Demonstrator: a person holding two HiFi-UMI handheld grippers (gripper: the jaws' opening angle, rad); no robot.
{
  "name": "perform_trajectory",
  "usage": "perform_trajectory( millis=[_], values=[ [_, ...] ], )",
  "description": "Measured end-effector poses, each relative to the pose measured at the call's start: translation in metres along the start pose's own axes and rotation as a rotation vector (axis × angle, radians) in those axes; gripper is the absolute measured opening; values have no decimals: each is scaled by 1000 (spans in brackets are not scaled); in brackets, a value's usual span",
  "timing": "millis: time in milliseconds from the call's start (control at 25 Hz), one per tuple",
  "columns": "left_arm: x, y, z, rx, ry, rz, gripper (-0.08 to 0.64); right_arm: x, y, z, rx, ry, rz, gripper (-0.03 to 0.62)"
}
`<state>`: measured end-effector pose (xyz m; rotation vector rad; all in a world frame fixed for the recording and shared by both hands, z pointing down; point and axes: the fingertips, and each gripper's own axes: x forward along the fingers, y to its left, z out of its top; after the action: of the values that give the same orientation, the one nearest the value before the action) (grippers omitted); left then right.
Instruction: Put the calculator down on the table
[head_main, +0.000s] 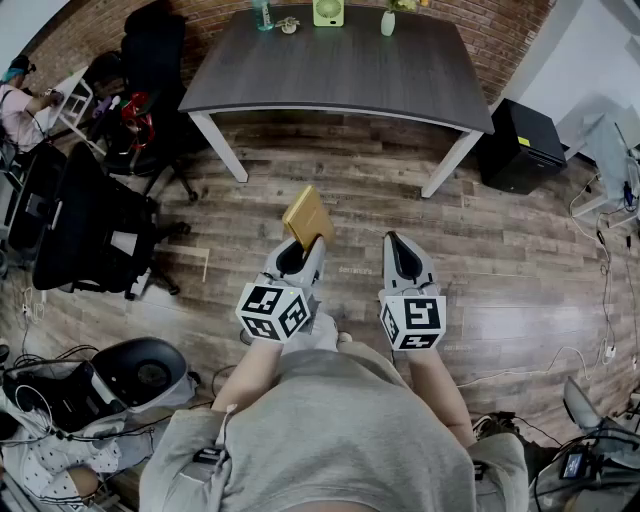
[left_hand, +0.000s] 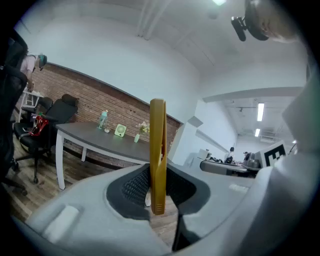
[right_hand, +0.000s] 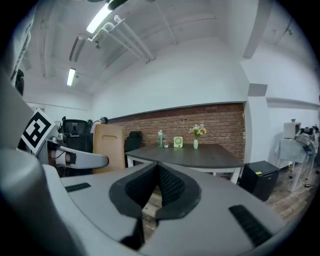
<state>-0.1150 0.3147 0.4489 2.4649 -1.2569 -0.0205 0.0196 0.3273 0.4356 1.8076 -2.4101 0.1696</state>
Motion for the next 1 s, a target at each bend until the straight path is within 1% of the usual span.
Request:
perform_trajectory(
  millis=[240, 560, 760, 880, 1000],
  values=[
    [-14, -20, 0, 6, -18, -9, 87, -24, 0, 9, -4, -33, -6, 2],
    [-31, -33, -2, 5, -39, -8, 87, -41, 14, 7, 0, -44, 35, 2],
    [-36, -38, -4, 2, -47, 6, 87, -48, 19, 4, -19, -42, 70, 2],
    [-39, -42, -4, -9, -55, 10, 87, -52, 20, 2, 11, -36, 99, 2],
    [-43, -44, -6, -18, -56, 13, 87, -55, 21, -1, 22, -27, 106, 2]
  ],
)
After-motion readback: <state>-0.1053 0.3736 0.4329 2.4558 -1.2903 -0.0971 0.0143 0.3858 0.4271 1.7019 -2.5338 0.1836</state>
